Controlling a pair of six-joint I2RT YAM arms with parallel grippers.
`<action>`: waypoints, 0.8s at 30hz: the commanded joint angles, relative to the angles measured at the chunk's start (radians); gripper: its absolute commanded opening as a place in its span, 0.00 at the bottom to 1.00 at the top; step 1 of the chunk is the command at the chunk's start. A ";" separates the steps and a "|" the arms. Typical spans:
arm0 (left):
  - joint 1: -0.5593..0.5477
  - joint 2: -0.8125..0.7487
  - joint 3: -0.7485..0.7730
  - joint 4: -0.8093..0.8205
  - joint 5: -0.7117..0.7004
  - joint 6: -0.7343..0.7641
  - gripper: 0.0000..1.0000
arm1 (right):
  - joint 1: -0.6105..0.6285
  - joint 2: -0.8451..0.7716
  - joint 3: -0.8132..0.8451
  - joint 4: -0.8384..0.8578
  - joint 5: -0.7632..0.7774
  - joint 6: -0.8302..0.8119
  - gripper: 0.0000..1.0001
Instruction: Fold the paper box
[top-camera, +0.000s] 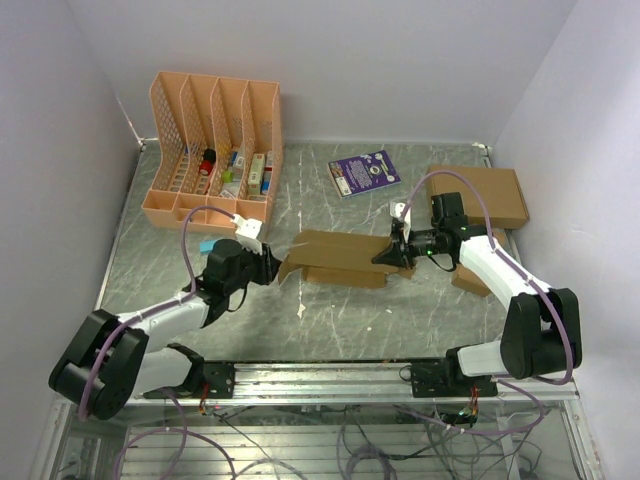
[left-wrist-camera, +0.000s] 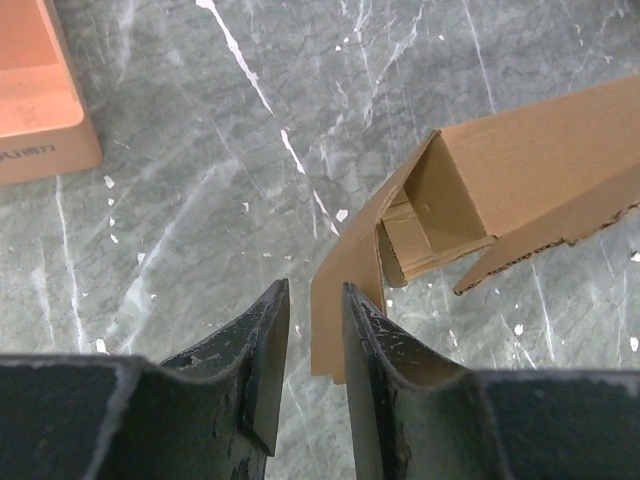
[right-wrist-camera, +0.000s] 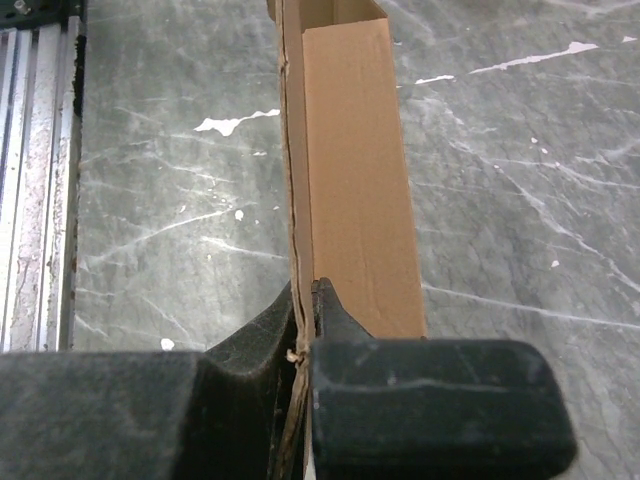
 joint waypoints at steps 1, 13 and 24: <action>0.003 0.047 0.013 0.078 0.044 -0.009 0.39 | -0.005 0.014 0.021 -0.078 -0.006 -0.068 0.00; 0.003 0.115 0.043 0.158 0.092 0.042 0.40 | -0.007 0.029 0.048 -0.014 -0.027 0.043 0.00; 0.001 0.203 0.066 0.235 0.168 0.093 0.42 | -0.007 0.020 0.025 0.041 -0.004 0.103 0.00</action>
